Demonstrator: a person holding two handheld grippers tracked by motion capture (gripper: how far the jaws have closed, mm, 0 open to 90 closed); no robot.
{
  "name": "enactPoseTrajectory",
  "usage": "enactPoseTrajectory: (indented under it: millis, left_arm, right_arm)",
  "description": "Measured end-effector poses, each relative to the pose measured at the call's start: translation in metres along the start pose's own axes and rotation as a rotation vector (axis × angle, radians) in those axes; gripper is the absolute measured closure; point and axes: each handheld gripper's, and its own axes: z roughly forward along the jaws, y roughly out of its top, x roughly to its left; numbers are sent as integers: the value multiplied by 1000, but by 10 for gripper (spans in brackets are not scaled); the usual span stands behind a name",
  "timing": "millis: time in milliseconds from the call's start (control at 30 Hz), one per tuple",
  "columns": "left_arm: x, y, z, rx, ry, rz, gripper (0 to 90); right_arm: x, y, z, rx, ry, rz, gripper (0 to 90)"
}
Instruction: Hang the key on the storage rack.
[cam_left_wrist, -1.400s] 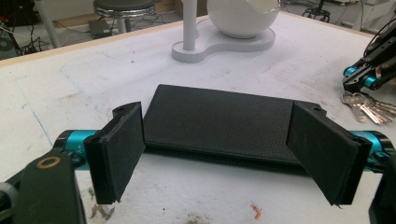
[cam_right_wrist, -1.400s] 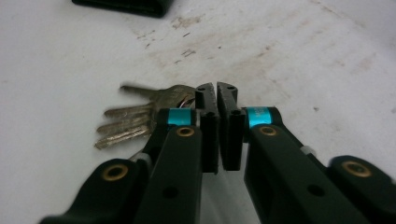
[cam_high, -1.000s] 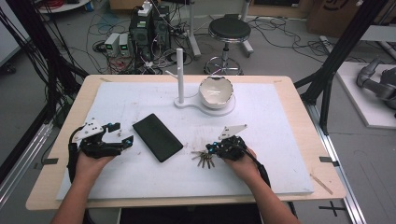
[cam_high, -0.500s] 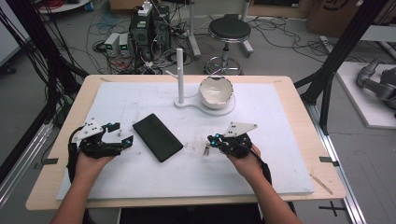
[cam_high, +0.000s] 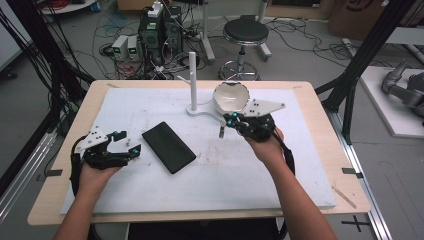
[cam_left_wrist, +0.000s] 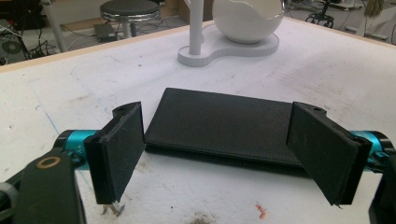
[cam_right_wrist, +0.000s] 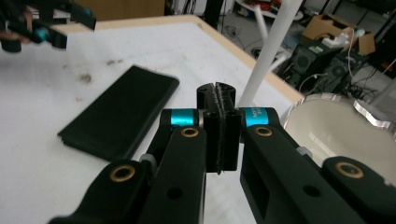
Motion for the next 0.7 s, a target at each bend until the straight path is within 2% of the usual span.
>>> enactPoseTrajectory:
  millis: [33, 67, 267, 300, 333, 433, 467, 500, 600, 700]
  left_arm:
    - [0, 0, 0, 0, 0, 0, 193]
    - [0, 0, 0, 1, 0, 1, 194]
    - [-1, 0, 0, 0, -2, 3, 194]
    - [-1, 1, 0, -1, -2, 3, 194]
    - [-2, 1, 0, -1, -3, 5, 194]
    - [-2, 1, 0, -1, -1, 6, 193]
    - [-2, 1, 0, -1, -1, 7, 193]
    - [-2, 1, 0, -1, 0, 7, 194]
    - [-2, 1, -1, 0, -2, 8, 193]
    - [-1, 0, -1, 2, 0, 7, 194]
  right_arm:
    - [0, 0, 0, 0, 0, 0, 900]
    - [-5, 13, 2, -5, 4, -7, 900]
    - [-23, 49, 18, -16, 1, -5, 900]
    - [-23, 49, 18, -16, 1, -5, 900]
    - [-30, 61, 25, -17, -4, 5, 900]
    - [-40, 76, 37, -17, -11, 15, 900]
    - [-40, 76, 37, -17, -11, 15, 900]
    - [-46, 85, 47, -17, -21, 14, 900]
    - [-49, 93, 57, -1, -31, 4, 900]
    - [-54, 107, 76, 13, -33, 3, 900]
